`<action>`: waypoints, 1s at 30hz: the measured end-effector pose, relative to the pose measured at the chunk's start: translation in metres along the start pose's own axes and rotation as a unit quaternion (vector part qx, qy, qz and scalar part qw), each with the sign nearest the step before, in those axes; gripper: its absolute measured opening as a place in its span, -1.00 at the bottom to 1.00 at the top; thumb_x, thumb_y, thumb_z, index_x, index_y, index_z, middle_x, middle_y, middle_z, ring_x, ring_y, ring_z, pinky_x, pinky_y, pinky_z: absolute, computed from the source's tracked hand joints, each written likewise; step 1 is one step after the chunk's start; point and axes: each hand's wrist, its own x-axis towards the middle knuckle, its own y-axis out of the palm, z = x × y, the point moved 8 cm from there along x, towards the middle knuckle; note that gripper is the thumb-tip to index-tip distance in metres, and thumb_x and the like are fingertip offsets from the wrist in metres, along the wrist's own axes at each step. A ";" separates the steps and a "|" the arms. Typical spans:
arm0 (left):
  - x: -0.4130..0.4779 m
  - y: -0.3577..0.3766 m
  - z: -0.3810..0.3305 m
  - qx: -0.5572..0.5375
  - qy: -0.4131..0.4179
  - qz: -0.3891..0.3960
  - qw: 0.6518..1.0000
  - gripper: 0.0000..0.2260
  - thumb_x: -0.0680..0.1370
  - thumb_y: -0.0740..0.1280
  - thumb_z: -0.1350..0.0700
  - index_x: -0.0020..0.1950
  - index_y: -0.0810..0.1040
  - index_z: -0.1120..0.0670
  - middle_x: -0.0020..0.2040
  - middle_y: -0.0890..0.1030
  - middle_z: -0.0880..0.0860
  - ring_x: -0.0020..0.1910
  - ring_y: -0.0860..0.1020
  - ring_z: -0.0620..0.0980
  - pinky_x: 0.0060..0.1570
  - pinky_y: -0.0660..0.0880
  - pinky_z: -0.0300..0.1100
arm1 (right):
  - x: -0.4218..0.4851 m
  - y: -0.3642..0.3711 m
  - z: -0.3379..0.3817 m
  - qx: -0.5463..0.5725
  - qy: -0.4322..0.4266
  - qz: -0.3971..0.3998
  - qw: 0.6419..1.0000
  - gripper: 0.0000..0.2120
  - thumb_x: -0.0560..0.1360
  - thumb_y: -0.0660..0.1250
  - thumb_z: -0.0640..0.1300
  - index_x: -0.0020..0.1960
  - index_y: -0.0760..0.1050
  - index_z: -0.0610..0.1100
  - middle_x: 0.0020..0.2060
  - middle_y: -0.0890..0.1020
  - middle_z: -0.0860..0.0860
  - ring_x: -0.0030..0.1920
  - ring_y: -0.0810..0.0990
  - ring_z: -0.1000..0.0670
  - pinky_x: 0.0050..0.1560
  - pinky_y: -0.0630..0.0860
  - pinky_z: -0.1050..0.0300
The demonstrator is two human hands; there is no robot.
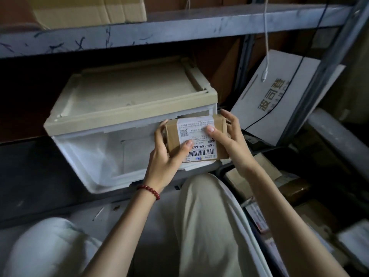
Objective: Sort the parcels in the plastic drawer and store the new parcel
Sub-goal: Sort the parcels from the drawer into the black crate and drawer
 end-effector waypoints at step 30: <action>-0.058 0.316 0.021 0.016 -0.092 0.360 0.928 -0.21 0.44 0.46 -0.03 0.53 0.06 -0.15 0.46 0.27 -0.04 0.34 0.30 -0.14 0.17 0.28 -0.23 | -0.151 -0.277 -0.120 -0.026 0.145 -0.368 0.918 -0.39 0.48 0.33 0.17 0.44 0.20 0.05 0.15 0.56 0.05 0.04 0.62 0.13 -0.08 0.62 0.21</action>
